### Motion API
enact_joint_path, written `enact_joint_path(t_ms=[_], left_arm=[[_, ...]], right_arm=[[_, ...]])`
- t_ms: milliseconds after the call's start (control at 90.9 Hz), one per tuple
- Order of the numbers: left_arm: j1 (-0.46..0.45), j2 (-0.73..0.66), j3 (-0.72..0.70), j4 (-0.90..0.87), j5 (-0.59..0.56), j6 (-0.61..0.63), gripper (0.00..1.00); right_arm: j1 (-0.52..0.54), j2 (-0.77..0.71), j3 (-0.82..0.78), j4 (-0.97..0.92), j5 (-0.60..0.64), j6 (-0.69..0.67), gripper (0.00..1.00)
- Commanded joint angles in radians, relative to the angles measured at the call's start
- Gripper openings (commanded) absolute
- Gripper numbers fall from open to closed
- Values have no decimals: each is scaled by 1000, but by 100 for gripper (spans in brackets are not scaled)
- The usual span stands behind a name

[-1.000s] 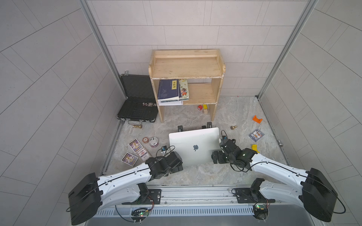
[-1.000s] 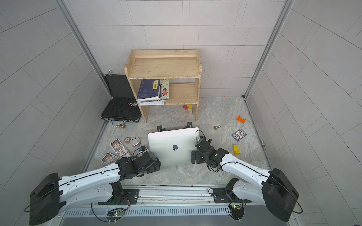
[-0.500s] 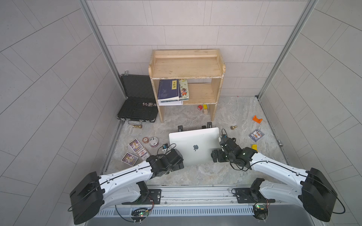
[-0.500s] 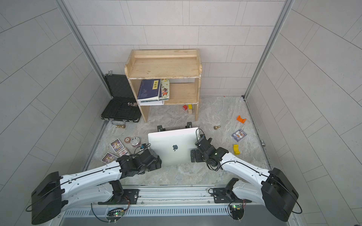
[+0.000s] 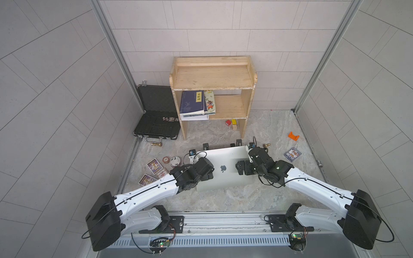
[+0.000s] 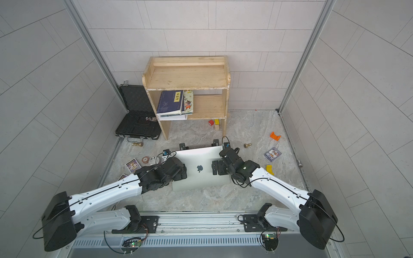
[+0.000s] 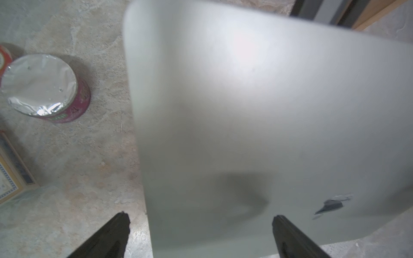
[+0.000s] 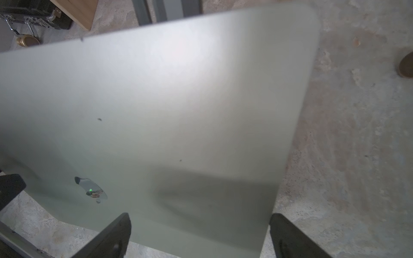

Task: Close the laptop lid and set it aside
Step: Close the lid of the laptop.

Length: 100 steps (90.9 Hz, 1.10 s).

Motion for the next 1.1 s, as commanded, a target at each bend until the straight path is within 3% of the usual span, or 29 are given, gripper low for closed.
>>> enact_joint_path(t_ms=[0,1090], left_arm=[[13,46,47,-34,-25,60,100],[13,73,226,-48,37,133,100]], right_arm=[[-5,18,38,-5,16,-21,100],[-6,52,223,-64,-27,-53,100]])
